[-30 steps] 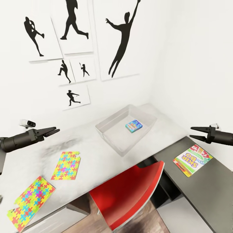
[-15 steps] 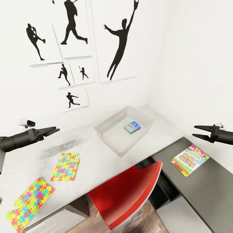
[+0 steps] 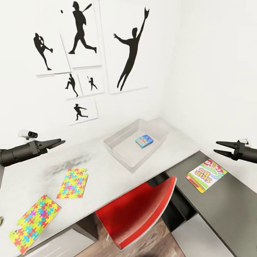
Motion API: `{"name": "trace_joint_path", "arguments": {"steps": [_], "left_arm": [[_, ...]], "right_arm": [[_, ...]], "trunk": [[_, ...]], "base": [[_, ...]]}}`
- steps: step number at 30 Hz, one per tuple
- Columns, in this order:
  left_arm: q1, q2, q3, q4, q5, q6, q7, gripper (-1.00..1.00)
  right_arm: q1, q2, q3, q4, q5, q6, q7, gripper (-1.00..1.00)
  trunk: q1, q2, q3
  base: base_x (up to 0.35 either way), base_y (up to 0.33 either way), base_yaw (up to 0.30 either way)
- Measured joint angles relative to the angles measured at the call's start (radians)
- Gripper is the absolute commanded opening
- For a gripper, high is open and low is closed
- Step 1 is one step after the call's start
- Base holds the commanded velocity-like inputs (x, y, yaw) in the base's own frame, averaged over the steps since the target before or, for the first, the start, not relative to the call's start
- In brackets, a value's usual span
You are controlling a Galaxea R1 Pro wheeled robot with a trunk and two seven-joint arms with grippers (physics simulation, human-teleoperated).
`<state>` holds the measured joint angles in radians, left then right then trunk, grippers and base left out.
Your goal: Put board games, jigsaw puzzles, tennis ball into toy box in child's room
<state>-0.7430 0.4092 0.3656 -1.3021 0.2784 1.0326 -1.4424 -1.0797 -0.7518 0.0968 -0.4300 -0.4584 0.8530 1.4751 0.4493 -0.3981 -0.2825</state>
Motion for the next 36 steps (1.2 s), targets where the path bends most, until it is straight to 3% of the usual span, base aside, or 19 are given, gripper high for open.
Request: {"name": "trace_joint_path", "arguments": {"steps": [10, 24, 36], "left_arm": [[0.000, 0.026, 0.004, -0.008, 0.008, 0.002, -0.001, 1.00], [0.001, 0.029, 0.003, -0.026, 0.008, 0.004, -0.002, 1.00], [0.000, 0.029, 0.005, -0.025, 0.007, 0.004, -0.003, 1.00]], "right_arm": [[0.039, -0.003, -0.016, 0.001, 0.001, -0.031, 0.003, 1.00], [0.082, -0.004, -0.045, 0.001, -0.001, -0.037, 0.003, 1.00], [0.104, -0.004, -0.048, 0.002, -0.001, -0.049, 0.003, 1.00]], "trunk": [[0.000, 0.000, 0.016], [0.000, 0.000, 0.038], [0.000, 0.000, 0.058]], "base": [[-0.001, 0.000, -0.094], [0.000, 0.000, -0.101], [-0.039, 0.026, -0.108]]}}
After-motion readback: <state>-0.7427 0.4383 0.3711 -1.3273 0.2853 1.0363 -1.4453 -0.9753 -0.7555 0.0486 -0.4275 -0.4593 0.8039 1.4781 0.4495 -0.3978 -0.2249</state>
